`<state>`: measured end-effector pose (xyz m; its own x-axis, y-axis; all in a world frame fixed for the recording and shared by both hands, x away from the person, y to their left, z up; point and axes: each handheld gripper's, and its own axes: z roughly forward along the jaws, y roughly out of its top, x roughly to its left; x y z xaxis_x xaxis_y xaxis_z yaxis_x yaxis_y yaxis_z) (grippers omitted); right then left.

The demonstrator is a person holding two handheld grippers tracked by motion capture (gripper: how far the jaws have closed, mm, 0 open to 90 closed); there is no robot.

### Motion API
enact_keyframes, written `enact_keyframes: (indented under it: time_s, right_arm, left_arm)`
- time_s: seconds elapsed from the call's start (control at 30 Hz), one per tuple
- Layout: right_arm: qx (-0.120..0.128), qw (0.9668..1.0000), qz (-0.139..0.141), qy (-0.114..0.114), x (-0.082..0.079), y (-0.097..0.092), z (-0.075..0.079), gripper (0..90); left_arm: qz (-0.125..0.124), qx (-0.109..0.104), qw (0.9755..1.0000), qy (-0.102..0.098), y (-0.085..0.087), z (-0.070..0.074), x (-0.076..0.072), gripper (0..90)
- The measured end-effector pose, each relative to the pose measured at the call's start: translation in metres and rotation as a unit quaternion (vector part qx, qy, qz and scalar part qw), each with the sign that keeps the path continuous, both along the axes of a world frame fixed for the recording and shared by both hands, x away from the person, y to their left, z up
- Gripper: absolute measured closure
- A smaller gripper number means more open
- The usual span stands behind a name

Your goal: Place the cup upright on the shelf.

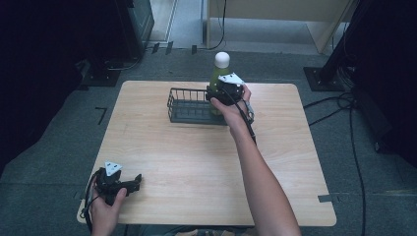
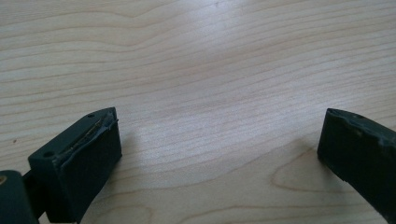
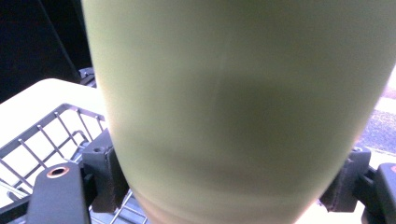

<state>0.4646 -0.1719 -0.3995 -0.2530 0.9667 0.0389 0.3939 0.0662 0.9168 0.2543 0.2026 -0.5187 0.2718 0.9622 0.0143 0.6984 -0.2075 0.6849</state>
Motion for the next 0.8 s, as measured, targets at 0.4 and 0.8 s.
enact_keyframes:
  time_s: [0.4, 0.8]
  right_arm:
    - [0.012, 0.9999, 0.0, 0.0, 0.0013, -0.001, -0.0011, 19.0]
    - [0.024, 0.9997, 0.005, -0.003, 0.0008, -0.001, -0.0039, 18.8]
  left_arm:
    - [0.0, 0.0, 1.0, 0.0, 0.0, 0.0, 0.0, 0.0]
    - [0.0, 0.0, 1.0, 0.0, 0.0, 0.0, 0.0, 0.0]
